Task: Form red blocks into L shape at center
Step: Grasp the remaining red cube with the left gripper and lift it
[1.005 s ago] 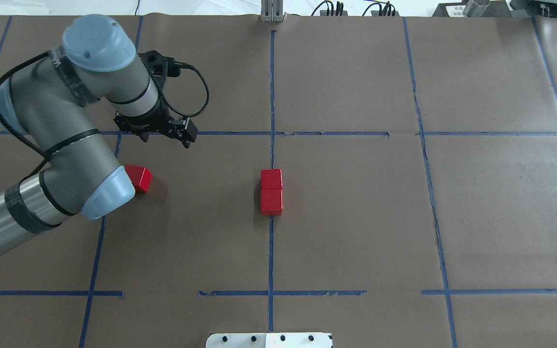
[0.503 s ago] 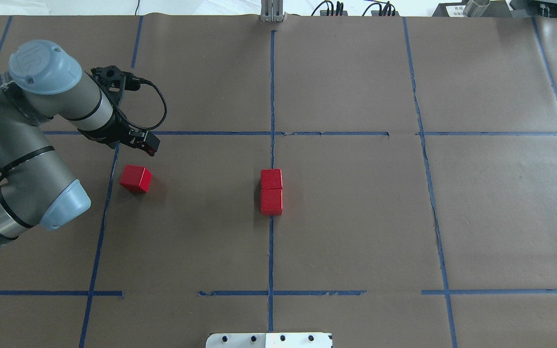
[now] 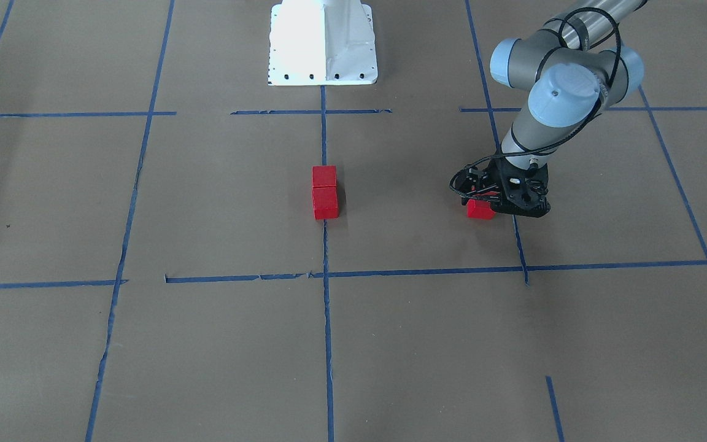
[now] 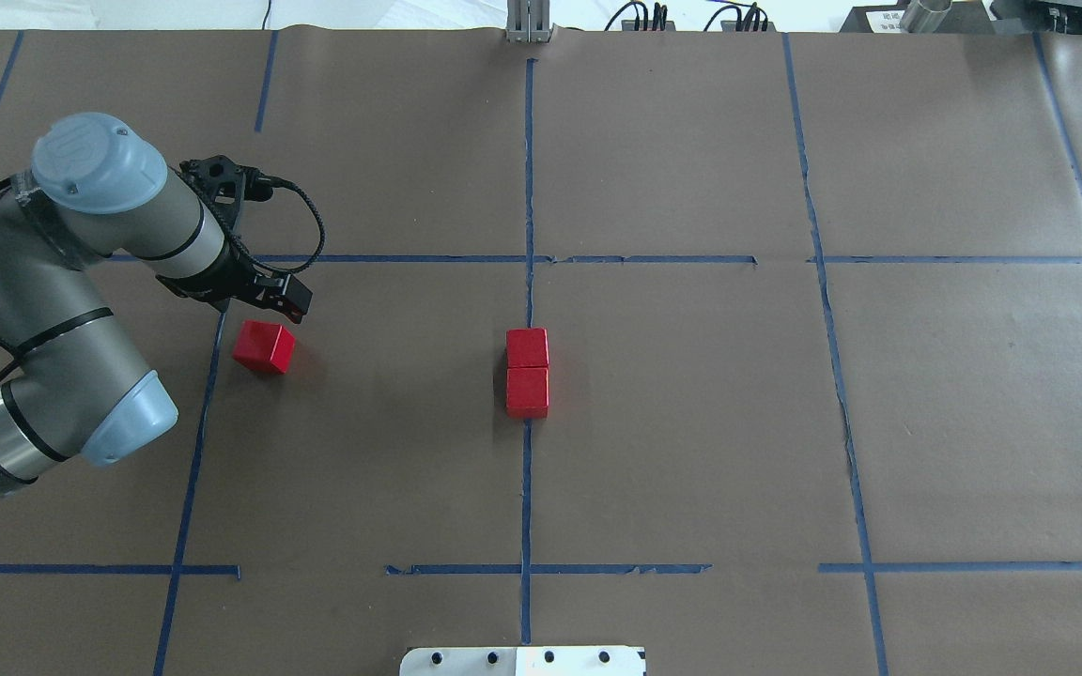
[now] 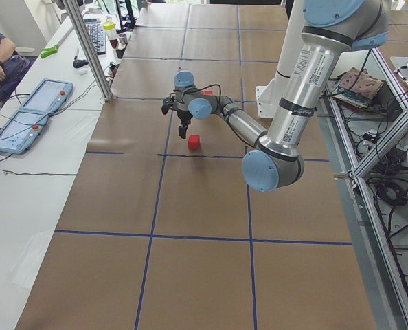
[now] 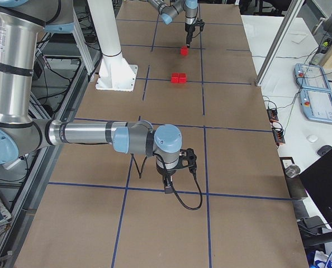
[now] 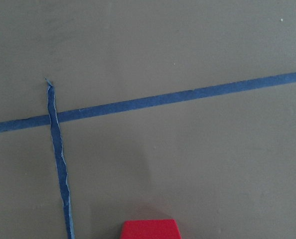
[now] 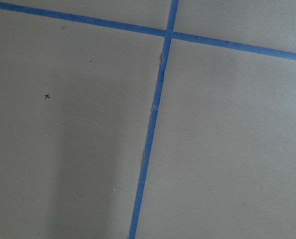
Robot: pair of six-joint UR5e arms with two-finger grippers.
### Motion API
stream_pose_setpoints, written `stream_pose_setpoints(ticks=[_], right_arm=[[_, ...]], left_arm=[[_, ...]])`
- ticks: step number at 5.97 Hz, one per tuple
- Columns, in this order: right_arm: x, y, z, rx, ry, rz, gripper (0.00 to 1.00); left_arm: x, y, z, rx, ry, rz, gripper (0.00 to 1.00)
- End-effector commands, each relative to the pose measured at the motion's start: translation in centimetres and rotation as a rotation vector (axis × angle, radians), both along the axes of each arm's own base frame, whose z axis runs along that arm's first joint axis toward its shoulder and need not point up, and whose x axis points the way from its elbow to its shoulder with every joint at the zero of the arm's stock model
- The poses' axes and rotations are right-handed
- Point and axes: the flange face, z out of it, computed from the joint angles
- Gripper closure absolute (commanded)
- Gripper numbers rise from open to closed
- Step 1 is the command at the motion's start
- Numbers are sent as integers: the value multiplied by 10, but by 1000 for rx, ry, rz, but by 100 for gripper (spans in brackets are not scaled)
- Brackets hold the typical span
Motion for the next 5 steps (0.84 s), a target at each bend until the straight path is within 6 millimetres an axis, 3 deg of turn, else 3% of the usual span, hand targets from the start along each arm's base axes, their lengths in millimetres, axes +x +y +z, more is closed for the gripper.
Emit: stream_pose_setpoints(ticks=[1, 3, 5], right_arm=[[0, 0, 0, 0, 0, 0, 0], [0, 0, 0, 0, 0, 0, 0], [0, 0, 0, 0, 0, 0, 0]], left_arm=[[10, 3, 11, -25, -15, 4, 0], [25, 15, 12, -45, -18, 19, 0], [32, 11, 21, -57, -33, 21, 0]])
